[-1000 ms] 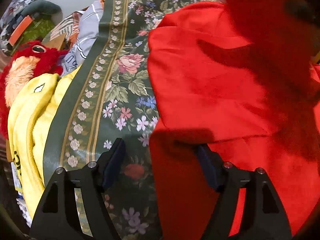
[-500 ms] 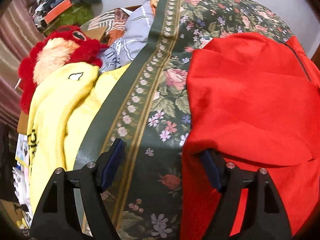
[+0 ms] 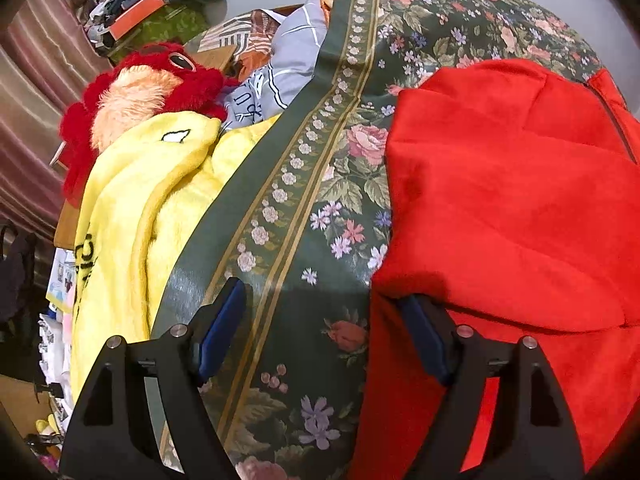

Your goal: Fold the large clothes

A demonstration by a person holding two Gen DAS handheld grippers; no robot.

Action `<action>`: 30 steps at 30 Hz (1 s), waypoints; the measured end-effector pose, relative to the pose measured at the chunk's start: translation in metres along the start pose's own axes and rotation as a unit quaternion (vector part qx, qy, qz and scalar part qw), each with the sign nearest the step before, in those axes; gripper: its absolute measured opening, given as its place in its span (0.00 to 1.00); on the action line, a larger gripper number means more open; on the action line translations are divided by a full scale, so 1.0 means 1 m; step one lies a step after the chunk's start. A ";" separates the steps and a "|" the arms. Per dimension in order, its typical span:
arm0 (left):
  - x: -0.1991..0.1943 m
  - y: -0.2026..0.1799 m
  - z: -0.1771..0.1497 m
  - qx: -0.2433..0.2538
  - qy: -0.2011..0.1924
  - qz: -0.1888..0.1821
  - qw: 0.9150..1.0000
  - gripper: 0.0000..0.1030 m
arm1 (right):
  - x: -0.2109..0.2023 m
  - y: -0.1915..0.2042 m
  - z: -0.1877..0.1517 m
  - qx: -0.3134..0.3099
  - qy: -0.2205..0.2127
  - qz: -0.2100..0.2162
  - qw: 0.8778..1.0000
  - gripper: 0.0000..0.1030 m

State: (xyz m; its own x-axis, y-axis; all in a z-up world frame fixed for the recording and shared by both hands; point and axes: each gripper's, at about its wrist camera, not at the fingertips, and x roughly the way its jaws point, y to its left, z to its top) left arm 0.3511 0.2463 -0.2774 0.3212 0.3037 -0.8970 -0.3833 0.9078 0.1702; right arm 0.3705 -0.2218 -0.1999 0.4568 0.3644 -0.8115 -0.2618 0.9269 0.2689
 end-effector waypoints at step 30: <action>-0.148 -0.114 0.007 0.085 -0.093 -0.123 0.984 0.79 | -0.101 -0.086 0.006 0.061 -0.044 -0.003 0.997 0.66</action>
State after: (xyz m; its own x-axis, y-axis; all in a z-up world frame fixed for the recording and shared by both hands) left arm 0.3534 0.0998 -0.1607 0.5452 0.1012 -0.8321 -0.1284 0.9911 0.0364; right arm 0.3523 -0.3377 -0.1378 0.5326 0.3599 -0.7661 -0.1556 0.9313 0.3293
